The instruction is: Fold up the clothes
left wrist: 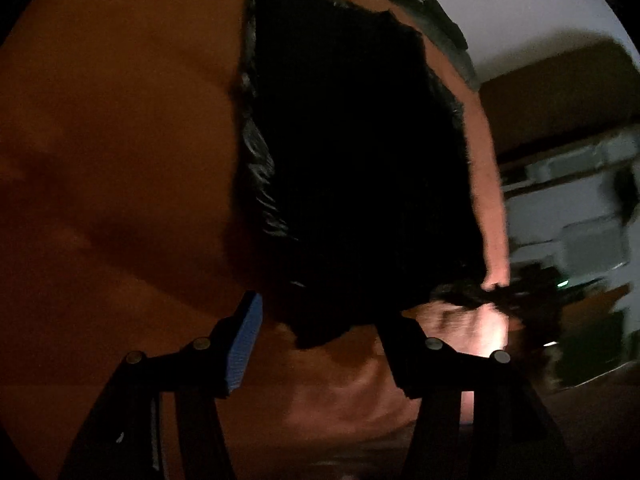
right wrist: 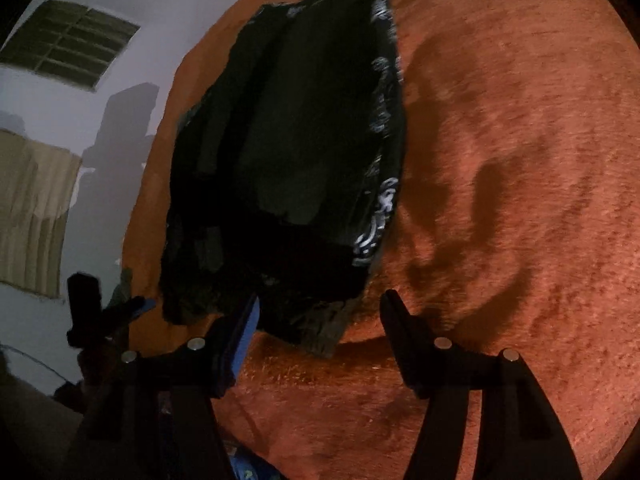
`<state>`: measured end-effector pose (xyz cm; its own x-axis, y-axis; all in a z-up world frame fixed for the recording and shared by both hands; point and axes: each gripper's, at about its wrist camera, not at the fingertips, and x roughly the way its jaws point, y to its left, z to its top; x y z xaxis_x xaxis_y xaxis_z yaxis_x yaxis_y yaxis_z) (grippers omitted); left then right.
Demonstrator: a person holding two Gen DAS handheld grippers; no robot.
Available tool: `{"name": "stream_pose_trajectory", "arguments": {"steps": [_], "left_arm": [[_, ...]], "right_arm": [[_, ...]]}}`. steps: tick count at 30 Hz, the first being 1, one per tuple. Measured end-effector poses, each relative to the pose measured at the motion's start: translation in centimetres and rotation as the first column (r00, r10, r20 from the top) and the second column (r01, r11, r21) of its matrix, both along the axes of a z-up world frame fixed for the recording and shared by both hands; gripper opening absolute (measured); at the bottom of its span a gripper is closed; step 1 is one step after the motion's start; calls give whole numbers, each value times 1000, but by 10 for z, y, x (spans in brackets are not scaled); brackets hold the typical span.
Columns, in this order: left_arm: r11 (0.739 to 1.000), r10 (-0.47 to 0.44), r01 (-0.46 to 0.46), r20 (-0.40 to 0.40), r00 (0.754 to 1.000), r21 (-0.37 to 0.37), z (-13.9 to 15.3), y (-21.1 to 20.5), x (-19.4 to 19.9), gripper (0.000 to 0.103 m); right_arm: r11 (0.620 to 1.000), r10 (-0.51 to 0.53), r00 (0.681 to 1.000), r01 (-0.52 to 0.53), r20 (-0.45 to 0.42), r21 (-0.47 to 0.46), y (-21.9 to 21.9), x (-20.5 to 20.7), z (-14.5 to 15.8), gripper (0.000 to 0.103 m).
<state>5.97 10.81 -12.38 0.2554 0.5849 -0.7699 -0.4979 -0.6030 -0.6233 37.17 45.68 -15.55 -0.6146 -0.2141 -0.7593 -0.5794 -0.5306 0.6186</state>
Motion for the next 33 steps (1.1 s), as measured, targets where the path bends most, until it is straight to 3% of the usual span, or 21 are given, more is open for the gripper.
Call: {"name": "stream_pose_trajectory", "arguments": {"steps": [4, 7, 9, 10, 12, 13, 16, 20, 23, 25, 26, 29, 31, 32, 33], "left_arm": [[995, 38, -52, 160, 986, 83, -17, 7, 0, 59], [989, 82, -111, 266, 961, 94, -33, 11, -2, 59], [986, 105, -137, 285, 953, 96, -37, 12, -1, 53], [986, 115, -144, 272, 955, 89, -38, 12, 2, 46], [985, 134, -157, 247, 960, 77, -38, 11, 7, 9], [984, 143, -164, 234, 962, 70, -39, 11, 10, 2], [981, 172, -185, 195, 966, 52, -40, 10, 18, 0], [967, 244, -251, 110, 963, 50, -13, -14, 21, 0], [973, 225, -222, 57, 973, -56, -31, -23, 29, 0], [974, 219, -211, 103, 970, -84, -44, -27, 27, 0], [973, 228, -221, 134, 964, -64, -43, -29, 23, 0], [975, 218, -221, 98, 971, 16, -15, -26, -2, 2], [980, 192, -193, 38, 981, 44, 1, -15, -19, 7], [984, 170, -170, 10, 985, 57, 7, -6, -31, 11], [985, 162, -161, -12, 987, 59, 9, 2, -42, 16]], "right_arm": [[997, -29, 999, 27, -26, -75, -3, 1, -9, 62], [984, -67, 997, 59, -42, -169, -2, 6, -20, 61], [972, -89, 995, 77, -45, -221, -2, 12, -28, 40], [966, -102, 994, 88, -44, -245, -2, 14, -32, 35], [959, -135, 990, 120, -42, -257, 1, 17, -34, 23], [957, -148, 988, 132, -44, -259, 2, 18, -34, 20], [961, -163, 985, 147, -49, -235, 2, 22, -27, 11], [980, -134, 989, 122, -68, -158, -8, 25, 3, 9], [981, -110, 994, 107, -12, -160, -11, 28, -5, 9], [979, -92, 995, 99, 50, -175, -10, 24, -21, 9], [978, -83, 993, 97, 79, -187, -9, 21, -31, 11], [960, -71, 994, 92, 88, -264, 4, 19, -36, 18], [966, -49, 997, 64, 66, -249, 17, 14, -18, 31], [977, -35, 997, 48, 61, -210, 26, 10, -5, 48], [985, -21, 998, 31, 60, -171, 36, 6, 7, 56]]}}
